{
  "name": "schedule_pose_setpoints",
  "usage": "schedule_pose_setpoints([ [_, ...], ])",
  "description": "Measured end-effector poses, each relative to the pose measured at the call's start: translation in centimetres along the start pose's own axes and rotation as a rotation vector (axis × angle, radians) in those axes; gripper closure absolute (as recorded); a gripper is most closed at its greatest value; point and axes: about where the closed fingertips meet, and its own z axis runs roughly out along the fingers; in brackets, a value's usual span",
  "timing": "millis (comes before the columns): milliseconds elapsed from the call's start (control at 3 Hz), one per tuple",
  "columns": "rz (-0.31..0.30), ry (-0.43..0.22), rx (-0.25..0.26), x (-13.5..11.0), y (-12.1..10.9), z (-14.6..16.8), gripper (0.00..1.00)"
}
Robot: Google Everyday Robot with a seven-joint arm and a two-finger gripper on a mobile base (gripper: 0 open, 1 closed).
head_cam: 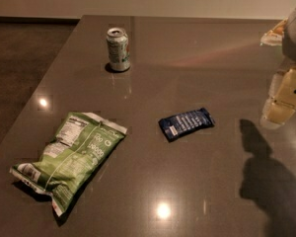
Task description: Pick 7up can
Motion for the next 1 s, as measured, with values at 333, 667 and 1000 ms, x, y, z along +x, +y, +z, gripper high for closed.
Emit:
schedule_pose_setpoints([
  [333, 0.000, -0.001, 0.001, -0.1, 0.0, -0.1, 0.00],
  [667, 0.006, -0.033, 0.002, -2.0, -1.6, 0.7, 0.00],
  [1000, 0.023, -0.082, 0.012, -5.5, -4.3, 2.8, 0.00],
])
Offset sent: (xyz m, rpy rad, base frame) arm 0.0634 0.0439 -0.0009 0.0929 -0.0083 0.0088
